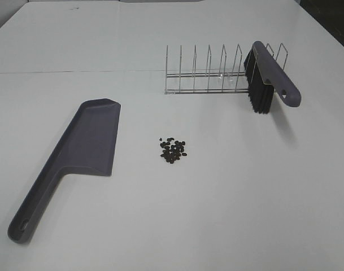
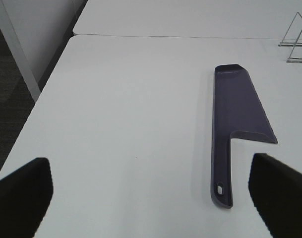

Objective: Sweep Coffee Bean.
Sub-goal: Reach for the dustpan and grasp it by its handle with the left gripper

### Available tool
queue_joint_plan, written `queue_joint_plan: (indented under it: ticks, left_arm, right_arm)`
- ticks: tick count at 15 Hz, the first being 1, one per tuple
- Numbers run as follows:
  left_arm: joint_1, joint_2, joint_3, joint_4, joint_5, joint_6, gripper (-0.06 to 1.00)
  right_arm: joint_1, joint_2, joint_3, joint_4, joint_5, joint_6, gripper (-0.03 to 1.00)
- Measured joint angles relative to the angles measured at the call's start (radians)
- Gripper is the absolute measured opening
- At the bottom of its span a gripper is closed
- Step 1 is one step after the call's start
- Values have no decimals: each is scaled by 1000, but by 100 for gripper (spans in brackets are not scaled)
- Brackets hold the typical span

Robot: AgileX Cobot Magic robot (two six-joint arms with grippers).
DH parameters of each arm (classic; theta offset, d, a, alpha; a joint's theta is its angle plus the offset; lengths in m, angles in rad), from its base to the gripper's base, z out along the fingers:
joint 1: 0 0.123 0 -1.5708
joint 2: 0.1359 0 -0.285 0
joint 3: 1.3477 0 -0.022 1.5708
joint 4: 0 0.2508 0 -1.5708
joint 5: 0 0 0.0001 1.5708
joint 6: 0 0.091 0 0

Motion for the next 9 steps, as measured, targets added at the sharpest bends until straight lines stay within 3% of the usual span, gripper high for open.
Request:
queue_joint_plan:
  ticks: [9]
  left_arm:
    - [0, 0, 0, 6, 0, 4, 99]
  right_arm:
    - [0, 0, 0, 0, 0, 0, 65]
